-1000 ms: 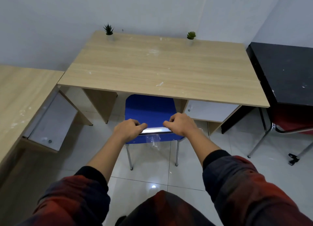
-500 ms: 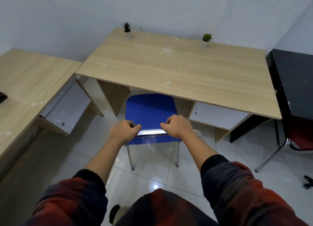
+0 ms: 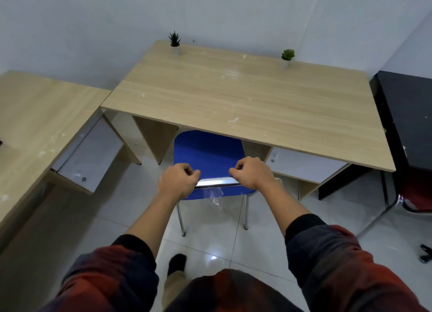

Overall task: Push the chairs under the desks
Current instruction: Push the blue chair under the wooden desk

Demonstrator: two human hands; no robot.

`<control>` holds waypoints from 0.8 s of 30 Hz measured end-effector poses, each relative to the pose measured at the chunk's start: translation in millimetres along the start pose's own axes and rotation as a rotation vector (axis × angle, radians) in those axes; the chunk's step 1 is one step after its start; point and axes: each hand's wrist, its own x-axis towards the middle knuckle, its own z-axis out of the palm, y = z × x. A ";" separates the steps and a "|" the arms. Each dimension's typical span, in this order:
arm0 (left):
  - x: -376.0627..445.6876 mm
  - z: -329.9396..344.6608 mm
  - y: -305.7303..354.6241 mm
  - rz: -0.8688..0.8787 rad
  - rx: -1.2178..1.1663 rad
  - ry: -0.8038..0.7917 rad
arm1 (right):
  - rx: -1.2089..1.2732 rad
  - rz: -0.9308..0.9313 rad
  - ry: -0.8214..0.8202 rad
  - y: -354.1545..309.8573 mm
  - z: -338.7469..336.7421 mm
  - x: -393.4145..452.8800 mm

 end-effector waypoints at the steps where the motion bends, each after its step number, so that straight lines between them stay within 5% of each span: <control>1: 4.4 -1.0 1.8 0.006 -0.004 -0.003 | -0.002 0.012 0.005 -1.1 -2.8 3.8; 9: 79.7 -28.2 -14.8 0.054 -0.032 -0.062 | -0.001 0.119 0.127 -36.1 5.1 48.0; 24: 116.5 -45.1 -39.3 0.124 -0.004 -0.139 | -0.104 0.187 -0.028 -71.5 9.7 66.2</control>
